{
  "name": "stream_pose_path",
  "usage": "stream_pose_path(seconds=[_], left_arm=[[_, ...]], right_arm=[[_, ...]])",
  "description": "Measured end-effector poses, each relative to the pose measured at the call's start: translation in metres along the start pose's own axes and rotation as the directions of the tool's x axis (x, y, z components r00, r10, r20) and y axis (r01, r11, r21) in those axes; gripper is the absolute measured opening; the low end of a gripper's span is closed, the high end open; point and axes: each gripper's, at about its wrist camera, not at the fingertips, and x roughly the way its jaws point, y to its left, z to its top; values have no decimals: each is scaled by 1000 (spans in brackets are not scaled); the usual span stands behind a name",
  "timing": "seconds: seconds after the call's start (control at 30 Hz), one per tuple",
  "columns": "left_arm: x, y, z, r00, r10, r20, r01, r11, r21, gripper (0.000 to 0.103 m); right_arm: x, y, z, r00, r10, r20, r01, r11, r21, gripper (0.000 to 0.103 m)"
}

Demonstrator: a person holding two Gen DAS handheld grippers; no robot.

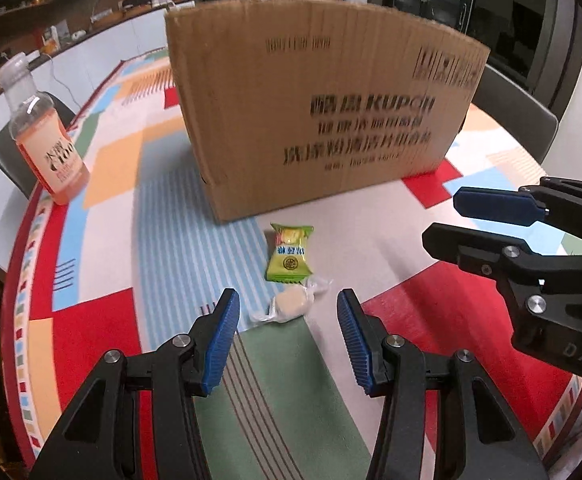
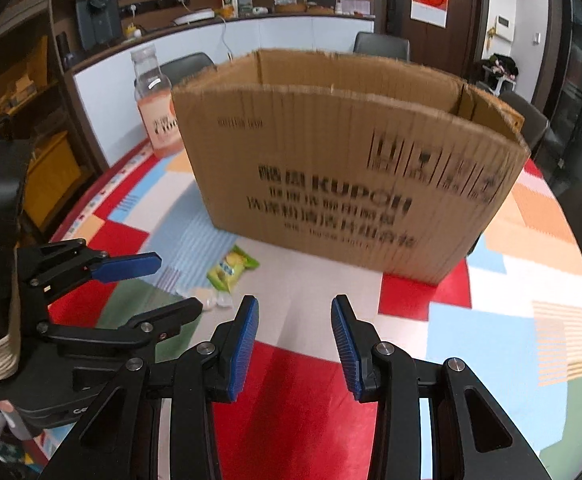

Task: Organize snacks
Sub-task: 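Grasp the white wrapped candy with the left tool while the right tool grasps the yellow-green candy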

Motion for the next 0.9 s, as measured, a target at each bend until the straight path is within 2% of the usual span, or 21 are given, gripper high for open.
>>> stream_pose_path(seconds=[0.3, 0.43, 0.5, 0.67, 0.83, 0.9], left_arm=[[24, -1, 2, 999, 13, -38, -12, 1000, 15, 42], [27, 0, 4, 999, 8, -33, -8, 1000, 15, 34], [27, 2, 5, 1000, -3, -30, 3, 1000, 7, 24], [22, 6, 4, 999, -40, -24, 39, 999, -36, 24], [3, 23, 0, 1000, -9, 9, 10, 994, -104, 24], [-5, 31, 0, 999, 31, 25, -28, 992, -121, 24]], right_arm=[[15, -3, -6, 999, -1, -50, 2, 1000, 20, 39], [18, -3, -5, 998, -2, -58, 3, 1000, 25, 39], [19, -3, -5, 998, 0, -62, 1, 1000, 27, 39], [22, -1, -5, 998, 13, -68, -11, 999, 33, 39], [27, 5, 2, 997, 33, -70, -31, 999, 37, 39], [30, 11, 6, 997, 34, -75, -32, 999, 30, 39]])
